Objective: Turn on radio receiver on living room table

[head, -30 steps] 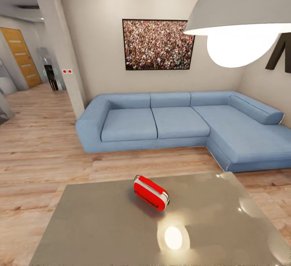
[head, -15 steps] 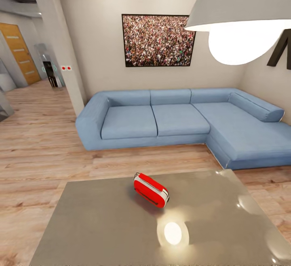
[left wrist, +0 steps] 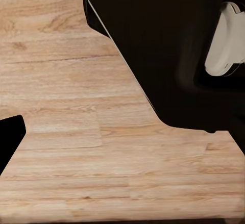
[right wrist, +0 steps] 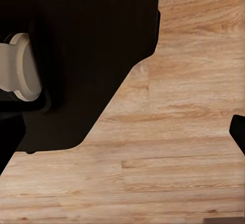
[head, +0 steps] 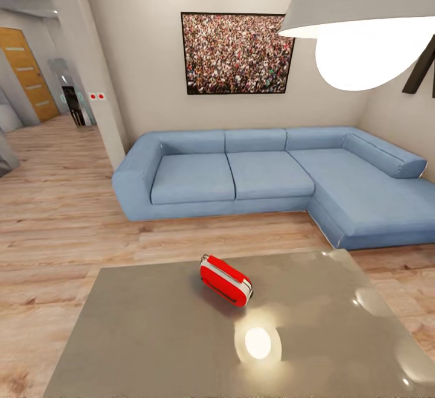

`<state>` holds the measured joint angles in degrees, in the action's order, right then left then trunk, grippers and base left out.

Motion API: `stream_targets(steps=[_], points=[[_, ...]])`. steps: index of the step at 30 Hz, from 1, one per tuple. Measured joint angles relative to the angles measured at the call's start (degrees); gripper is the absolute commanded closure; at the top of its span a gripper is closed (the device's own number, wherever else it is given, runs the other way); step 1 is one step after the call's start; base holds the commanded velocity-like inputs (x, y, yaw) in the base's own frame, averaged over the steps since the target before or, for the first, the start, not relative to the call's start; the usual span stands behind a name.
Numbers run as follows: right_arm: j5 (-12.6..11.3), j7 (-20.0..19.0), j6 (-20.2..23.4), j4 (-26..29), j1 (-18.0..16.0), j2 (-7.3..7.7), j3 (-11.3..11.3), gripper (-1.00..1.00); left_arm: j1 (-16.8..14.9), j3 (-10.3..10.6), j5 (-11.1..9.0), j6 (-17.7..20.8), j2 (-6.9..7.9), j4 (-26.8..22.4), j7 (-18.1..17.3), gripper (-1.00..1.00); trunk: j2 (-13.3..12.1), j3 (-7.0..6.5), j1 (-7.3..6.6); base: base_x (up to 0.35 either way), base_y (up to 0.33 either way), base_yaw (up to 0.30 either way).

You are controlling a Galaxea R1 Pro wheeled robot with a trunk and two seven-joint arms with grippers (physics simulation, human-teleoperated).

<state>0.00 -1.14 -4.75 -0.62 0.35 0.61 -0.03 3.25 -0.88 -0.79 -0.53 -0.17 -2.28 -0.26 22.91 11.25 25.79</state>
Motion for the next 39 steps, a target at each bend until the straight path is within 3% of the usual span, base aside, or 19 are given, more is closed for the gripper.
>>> stream_targets(steps=[39], points=[[0.0,0.0,0.0,0.0,0.0,0.00,0.0,-1.00,0.0,0.0,0.0,0.0,0.09,0.0,0.0,-1.00,0.0,3.57,0.00,0.000,0.000,0.000]])
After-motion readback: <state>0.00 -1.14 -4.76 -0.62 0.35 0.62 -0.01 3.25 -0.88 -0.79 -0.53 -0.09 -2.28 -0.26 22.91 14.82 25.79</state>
